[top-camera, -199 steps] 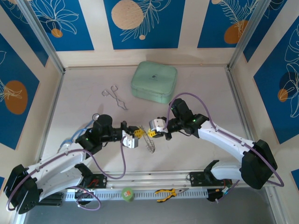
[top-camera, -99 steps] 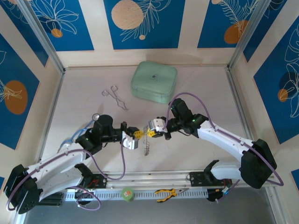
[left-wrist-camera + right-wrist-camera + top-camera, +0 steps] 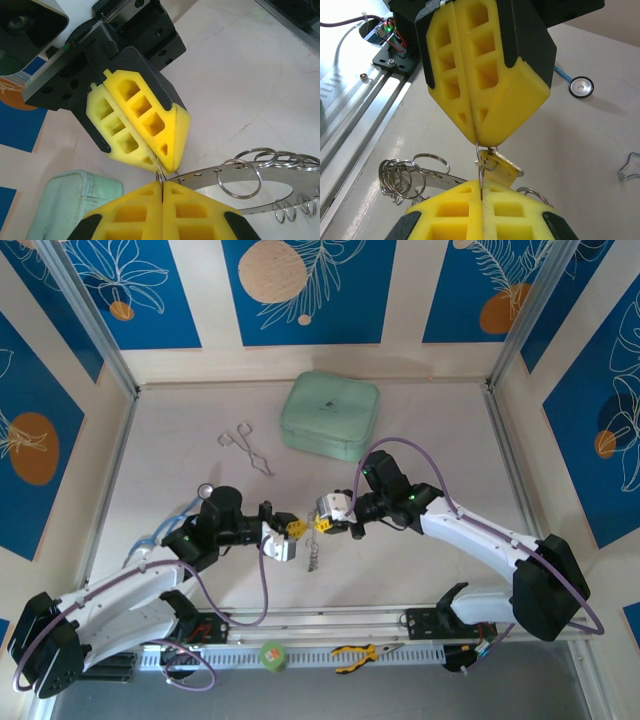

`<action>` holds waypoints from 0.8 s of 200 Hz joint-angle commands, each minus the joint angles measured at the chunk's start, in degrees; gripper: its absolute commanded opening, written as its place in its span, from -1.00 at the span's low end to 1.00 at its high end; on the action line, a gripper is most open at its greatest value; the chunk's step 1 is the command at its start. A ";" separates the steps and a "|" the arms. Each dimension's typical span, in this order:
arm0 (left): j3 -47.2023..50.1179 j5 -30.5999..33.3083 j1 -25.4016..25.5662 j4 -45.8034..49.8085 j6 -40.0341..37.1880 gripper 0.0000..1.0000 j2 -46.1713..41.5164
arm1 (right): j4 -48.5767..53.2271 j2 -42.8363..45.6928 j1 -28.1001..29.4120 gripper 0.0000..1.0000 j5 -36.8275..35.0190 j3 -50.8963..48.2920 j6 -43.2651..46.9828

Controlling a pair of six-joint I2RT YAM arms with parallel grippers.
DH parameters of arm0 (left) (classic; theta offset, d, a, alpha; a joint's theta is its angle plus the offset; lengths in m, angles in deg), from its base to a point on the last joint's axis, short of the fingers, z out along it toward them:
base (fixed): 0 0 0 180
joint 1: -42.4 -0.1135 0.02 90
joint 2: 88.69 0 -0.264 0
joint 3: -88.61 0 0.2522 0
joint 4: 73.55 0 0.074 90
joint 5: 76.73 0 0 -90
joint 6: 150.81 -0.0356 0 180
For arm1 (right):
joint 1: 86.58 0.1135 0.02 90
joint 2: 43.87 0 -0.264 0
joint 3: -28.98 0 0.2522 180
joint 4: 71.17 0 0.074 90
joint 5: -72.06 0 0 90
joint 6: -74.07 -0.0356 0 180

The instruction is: Put the keys on the keyring

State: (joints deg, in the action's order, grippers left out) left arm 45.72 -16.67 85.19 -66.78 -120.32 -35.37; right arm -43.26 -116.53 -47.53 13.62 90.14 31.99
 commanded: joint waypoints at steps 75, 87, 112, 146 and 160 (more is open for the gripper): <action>-0.23 0.97 0.83 3.90 -4.55 -1.00 -0.12 | -4.25 2.20 -1.25 -1.00 3.49 0.94 -2.43; -0.15 1.36 0.93 3.99 -4.85 -1.00 -0.15 | -4.63 2.23 -1.20 -1.00 3.43 0.85 -2.78; -0.06 1.65 1.07 4.07 -4.94 -1.00 -0.10 | -5.98 2.35 -1.25 -1.00 3.46 0.34 -3.67; -0.07 2.58 1.09 5.06 -4.53 -0.68 -0.32 | -7.31 2.68 -1.34 -1.00 3.79 -0.09 -4.70; -0.37 4.07 1.07 6.60 -3.52 -0.51 -1.38 | -7.41 2.88 -1.43 -1.00 3.68 -0.24 -4.77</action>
State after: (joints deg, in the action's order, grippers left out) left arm 45.72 -13.19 85.54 -64.07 -124.06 -35.37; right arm -47.44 -115.61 -48.43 15.36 90.10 28.32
